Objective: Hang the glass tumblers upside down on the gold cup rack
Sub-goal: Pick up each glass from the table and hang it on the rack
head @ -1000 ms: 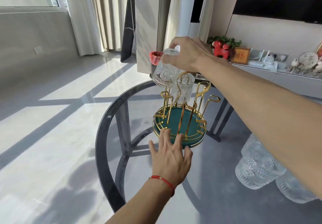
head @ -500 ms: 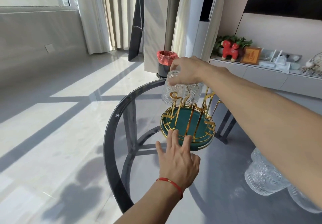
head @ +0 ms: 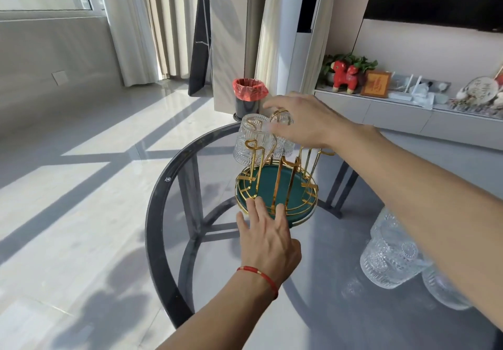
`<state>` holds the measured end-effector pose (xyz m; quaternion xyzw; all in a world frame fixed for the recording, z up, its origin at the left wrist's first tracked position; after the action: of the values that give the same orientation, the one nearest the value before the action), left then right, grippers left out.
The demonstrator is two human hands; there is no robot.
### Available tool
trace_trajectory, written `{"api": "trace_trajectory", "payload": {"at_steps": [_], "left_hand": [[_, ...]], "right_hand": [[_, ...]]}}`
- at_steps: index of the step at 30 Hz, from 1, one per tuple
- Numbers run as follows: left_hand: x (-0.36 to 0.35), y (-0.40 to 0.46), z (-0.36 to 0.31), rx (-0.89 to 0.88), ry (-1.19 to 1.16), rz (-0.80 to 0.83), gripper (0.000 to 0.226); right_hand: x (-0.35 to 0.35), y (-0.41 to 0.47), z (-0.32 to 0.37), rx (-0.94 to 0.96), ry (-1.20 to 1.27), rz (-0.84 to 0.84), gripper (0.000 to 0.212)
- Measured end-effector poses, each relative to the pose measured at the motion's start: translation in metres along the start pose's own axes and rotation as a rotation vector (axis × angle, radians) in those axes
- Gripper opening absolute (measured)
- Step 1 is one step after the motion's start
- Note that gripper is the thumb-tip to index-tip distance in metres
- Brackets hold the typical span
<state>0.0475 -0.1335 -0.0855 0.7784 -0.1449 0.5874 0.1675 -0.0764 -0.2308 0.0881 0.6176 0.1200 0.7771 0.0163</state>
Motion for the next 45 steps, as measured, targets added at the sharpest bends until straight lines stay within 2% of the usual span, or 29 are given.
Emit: {"api": "trace_trajectory", "payload": {"at_steps": [6, 10, 12, 13, 17, 19, 21, 23, 27, 30, 35, 38, 41, 43, 45], "left_hand": [[0.013, -0.004, -0.015, -0.007, 0.041, -0.011, 0.049], [0.024, -0.012, -0.041, -0.174, 0.003, -0.275, 0.036], [0.025, -0.018, -0.056, -0.238, -0.127, -0.395, 0.031], [0.023, -0.020, -0.061, -0.277, -0.222, -0.402, 0.032], [0.010, -0.026, -0.089, -0.463, -0.602, -0.179, 0.060], [0.002, -0.026, -0.102, -0.446, -0.707, -0.055, 0.078], [-0.004, -0.026, -0.114, -0.406, -0.747, -0.005, 0.087], [-0.008, -0.025, -0.122, -0.366, -0.771, 0.017, 0.090], [-0.010, -0.022, -0.129, -0.327, -0.800, 0.011, 0.093], [-0.008, -0.023, -0.131, -0.368, -0.751, -0.047, 0.093], [0.008, -0.028, -0.118, -0.416, -0.642, -0.109, 0.078], [0.022, -0.027, -0.100, -0.280, -0.663, -0.121, 0.077], [0.039, -0.021, -0.078, -0.167, -0.723, -0.165, 0.082], [0.047, -0.018, -0.064, -0.135, -0.786, -0.177, 0.084], [0.045, -0.018, -0.055, -0.075, -0.907, -0.146, 0.084]], "right_hand": [[0.016, -0.120, -0.040, 0.000, 0.186, -0.357, 0.045], [0.005, -0.204, -0.058, -0.128, 0.311, -0.603, 0.025], [-0.010, -0.242, -0.060, -0.189, 0.333, -0.664, 0.022], [-0.016, -0.255, -0.061, -0.211, 0.338, -0.665, 0.023], [-0.014, -0.280, -0.079, -0.305, 0.396, -0.588, 0.019], [-0.016, -0.284, -0.085, -0.368, 0.370, -0.500, 0.020], [-0.025, -0.287, -0.081, -0.399, 0.318, -0.348, 0.028], [-0.032, -0.287, -0.074, -0.395, 0.329, -0.284, 0.034], [-0.031, -0.287, -0.069, -0.418, 0.362, -0.333, 0.038], [-0.030, -0.288, -0.068, -0.425, 0.404, -0.377, 0.034], [-0.035, -0.285, -0.067, -0.397, 0.480, -0.383, 0.032], [-0.041, -0.277, -0.063, -0.412, 0.599, -0.354, 0.032], [-0.048, -0.269, -0.056, -0.475, 0.785, -0.152, 0.026], [-0.058, -0.263, -0.045, -0.502, 1.073, 0.030, 0.037], [-0.070, -0.256, -0.041, -0.554, 1.381, 0.045, 0.036]]}}
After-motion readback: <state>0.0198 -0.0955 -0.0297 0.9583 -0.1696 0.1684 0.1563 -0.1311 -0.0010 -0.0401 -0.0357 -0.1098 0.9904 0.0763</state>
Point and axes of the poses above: each hand's wrist, its own y-axis towards the middle knuckle, its own x-axis out of the back of the hand, z = x × y, the point moved 2 cm from there along y, towards the middle knuckle, and after that the axes turned 3 degrees about -x, right-handed, at the moved point
